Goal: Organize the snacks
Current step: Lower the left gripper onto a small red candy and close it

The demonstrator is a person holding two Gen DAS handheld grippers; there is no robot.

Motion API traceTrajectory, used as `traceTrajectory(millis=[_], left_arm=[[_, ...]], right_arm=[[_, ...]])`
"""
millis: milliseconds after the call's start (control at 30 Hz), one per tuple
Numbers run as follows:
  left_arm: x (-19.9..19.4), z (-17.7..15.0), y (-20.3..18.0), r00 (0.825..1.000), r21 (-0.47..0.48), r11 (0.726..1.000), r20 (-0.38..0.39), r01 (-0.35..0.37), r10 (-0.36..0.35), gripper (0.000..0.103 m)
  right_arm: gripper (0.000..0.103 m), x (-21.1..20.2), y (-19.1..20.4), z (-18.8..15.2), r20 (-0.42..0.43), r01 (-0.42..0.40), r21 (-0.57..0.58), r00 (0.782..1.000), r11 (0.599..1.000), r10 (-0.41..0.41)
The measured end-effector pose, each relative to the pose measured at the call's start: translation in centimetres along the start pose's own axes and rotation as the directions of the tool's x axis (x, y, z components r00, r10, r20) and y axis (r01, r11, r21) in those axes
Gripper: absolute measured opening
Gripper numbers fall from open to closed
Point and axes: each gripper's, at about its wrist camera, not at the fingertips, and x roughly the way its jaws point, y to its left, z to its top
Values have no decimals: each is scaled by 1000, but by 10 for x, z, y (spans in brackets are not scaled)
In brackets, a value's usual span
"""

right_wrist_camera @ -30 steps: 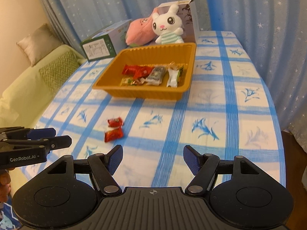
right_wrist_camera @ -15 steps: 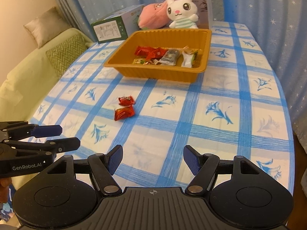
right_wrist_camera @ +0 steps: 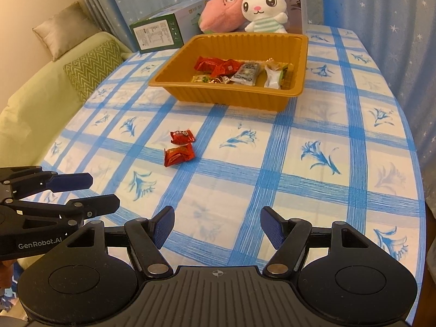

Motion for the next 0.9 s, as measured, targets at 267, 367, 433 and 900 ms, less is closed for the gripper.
traceTrajectory(millis=[267, 367, 433, 900], left_arm=[[18, 3, 7, 1000, 33, 999, -2, 25, -25, 50], [27, 6, 8, 999, 54, 998, -5, 36, -36, 49], [33, 8, 8, 999, 70, 997, -5, 43, -43, 48], [80, 33, 7, 997, 219, 972, -17, 81, -80, 43]], right_arm=[[70, 12, -7, 2, -12, 20, 33, 1000, 999, -19], [70, 16, -11, 4, -11, 30, 52, 1000, 998, -29], [70, 17, -14, 5, -10, 37, 64, 999, 997, -37], [70, 25, -37, 9, -22, 103, 176, 995, 979, -100]])
